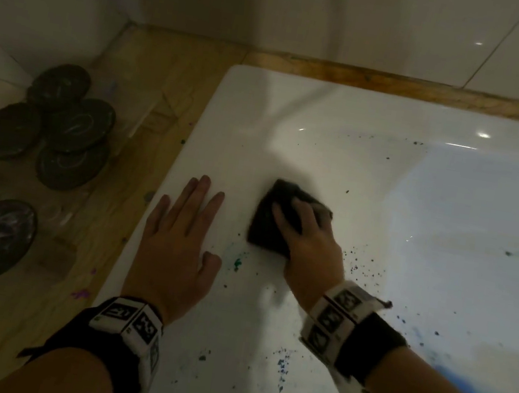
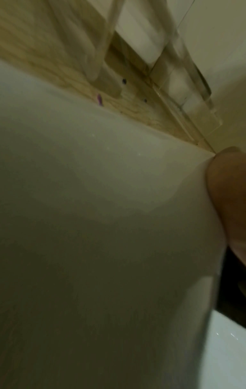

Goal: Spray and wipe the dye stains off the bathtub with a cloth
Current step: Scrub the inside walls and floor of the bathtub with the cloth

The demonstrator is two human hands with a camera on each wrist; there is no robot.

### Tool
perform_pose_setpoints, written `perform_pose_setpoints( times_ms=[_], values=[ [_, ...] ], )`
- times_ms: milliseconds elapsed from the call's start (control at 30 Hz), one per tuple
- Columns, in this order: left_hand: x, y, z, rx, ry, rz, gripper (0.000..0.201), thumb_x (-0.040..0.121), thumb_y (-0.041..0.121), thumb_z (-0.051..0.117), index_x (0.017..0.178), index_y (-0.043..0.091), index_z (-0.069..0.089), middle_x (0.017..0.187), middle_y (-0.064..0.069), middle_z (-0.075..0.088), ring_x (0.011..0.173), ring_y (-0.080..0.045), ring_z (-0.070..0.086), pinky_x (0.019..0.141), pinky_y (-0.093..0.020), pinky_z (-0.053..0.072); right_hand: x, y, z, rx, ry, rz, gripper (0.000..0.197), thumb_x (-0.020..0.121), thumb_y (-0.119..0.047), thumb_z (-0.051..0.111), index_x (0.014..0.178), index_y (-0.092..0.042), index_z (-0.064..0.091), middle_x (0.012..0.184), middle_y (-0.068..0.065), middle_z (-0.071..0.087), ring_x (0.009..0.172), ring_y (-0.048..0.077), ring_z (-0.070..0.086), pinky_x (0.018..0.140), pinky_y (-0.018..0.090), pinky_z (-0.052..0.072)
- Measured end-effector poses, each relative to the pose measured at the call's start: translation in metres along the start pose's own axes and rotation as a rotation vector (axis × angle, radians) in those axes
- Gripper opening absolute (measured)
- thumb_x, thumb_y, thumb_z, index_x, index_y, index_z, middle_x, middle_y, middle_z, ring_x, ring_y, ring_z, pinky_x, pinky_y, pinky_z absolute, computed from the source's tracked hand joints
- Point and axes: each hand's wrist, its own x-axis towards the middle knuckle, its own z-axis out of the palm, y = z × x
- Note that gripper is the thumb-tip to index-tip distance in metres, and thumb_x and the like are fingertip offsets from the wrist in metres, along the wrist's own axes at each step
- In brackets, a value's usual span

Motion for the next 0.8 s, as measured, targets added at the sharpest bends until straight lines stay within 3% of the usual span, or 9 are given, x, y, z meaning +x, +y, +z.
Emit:
perform_pose_setpoints(
  times_ms=[33, 133, 267, 300, 367, 467, 567, 667, 800],
  values=[
    [0.0, 0.0, 0.0, -0.014, 0.001, 0.002, 0.074, 0.074, 0.029, 0.035, 0.145, 0.01, 0.028, 0.154, -0.009, 0.02, 0.141, -0.019, 0.015, 0.115, -0.037, 0.007, -0.007, 0.01, 0.0, 0.029, 0.018, -0.025, 0.076, 0.042, 0.002, 0.085, 0.114, -0.015, 0.066, 0.11, 0.015, 0.061, 0.097, 0.04, 0.061, 0.057, 0.044, 0.058],
    [0.001, 0.0, -0.001, -0.043, -0.001, -0.002, 0.075, 0.074, 0.028, 0.034, 0.145, 0.006, 0.028, 0.154, -0.009, 0.02, 0.141, -0.018, 0.015, 0.116, -0.035, 0.005, -0.001, 0.023, -0.028, 0.272, 0.131, 0.085, 0.049, 0.074, 0.003, 0.069, 0.119, -0.016, 0.063, 0.116, 0.014, 0.057, 0.108, 0.034, 0.052, 0.091, 0.034, 0.045],
    [0.0, -0.001, -0.001, -0.059, -0.002, -0.002, 0.076, 0.074, 0.029, 0.034, 0.146, 0.006, 0.026, 0.154, -0.005, 0.016, 0.141, -0.014, 0.012, 0.116, -0.03, -0.001, 0.06, 0.01, -0.064, 0.516, 0.442, 0.248, 0.038, 0.093, -0.015, 0.048, 0.132, -0.018, 0.048, 0.128, 0.004, 0.042, 0.114, 0.008, 0.045, 0.096, 0.011, 0.031],
    [0.0, -0.002, -0.001, -0.058, -0.003, 0.0, 0.075, 0.075, 0.029, 0.034, 0.146, 0.006, 0.025, 0.154, -0.005, 0.015, 0.141, -0.014, 0.011, 0.116, -0.029, -0.001, 0.073, -0.001, -0.063, 0.477, 0.412, 0.216, 0.041, 0.095, -0.02, 0.046, 0.136, -0.021, 0.042, 0.134, 0.004, 0.038, 0.116, 0.005, 0.042, 0.099, 0.011, 0.031],
    [0.0, -0.003, -0.001, -0.06, -0.004, 0.007, 0.075, 0.075, 0.028, 0.034, 0.146, 0.006, 0.026, 0.154, -0.006, 0.017, 0.141, -0.016, 0.014, 0.116, -0.031, 0.001, 0.082, -0.026, -0.052, 0.325, 0.267, 0.132, 0.047, 0.095, -0.023, 0.046, 0.141, -0.025, 0.036, 0.145, 0.009, 0.029, 0.13, 0.025, 0.034, 0.104, 0.035, 0.036],
    [0.001, -0.002, 0.001, -0.066, 0.012, 0.008, 0.075, 0.073, 0.026, 0.034, 0.144, 0.004, 0.029, 0.153, -0.01, 0.023, 0.14, -0.02, 0.02, 0.115, -0.035, 0.006, 0.056, -0.043, -0.02, 0.043, 0.126, -0.031, 0.067, 0.079, -0.012, 0.065, 0.139, -0.027, 0.041, 0.149, 0.009, 0.026, 0.132, 0.039, 0.019, 0.089, 0.053, 0.046],
    [0.002, -0.002, 0.001, -0.057, 0.015, 0.014, 0.075, 0.073, 0.027, 0.035, 0.144, 0.003, 0.03, 0.152, -0.011, 0.025, 0.14, -0.02, 0.02, 0.115, -0.034, 0.006, 0.02, -0.028, 0.006, 0.078, 0.245, -0.17, 0.075, 0.047, -0.004, 0.082, 0.117, -0.024, 0.065, 0.129, 0.005, 0.039, 0.111, 0.035, 0.034, 0.058, 0.045, 0.055],
    [0.001, -0.006, 0.001, -0.042, -0.003, 0.012, 0.075, 0.072, 0.027, 0.034, 0.144, 0.003, 0.03, 0.152, -0.011, 0.025, 0.139, -0.021, 0.02, 0.114, -0.034, 0.006, -0.01, -0.009, 0.012, 0.085, 0.149, -0.299, 0.068, 0.044, -0.001, 0.085, 0.106, -0.024, 0.07, 0.121, 0.005, 0.05, 0.108, 0.035, 0.047, 0.053, 0.041, 0.057],
    [0.005, -0.004, 0.0, -0.037, -0.004, 0.009, 0.076, 0.073, 0.029, 0.033, 0.144, 0.003, 0.029, 0.152, -0.011, 0.024, 0.139, -0.021, 0.019, 0.115, -0.032, 0.004, 0.001, 0.028, -0.032, 0.407, 0.327, 0.163, 0.033, 0.08, -0.008, 0.063, 0.111, -0.017, 0.068, 0.12, 0.016, 0.057, 0.106, 0.032, 0.055, 0.087, 0.033, 0.048]
  ],
)
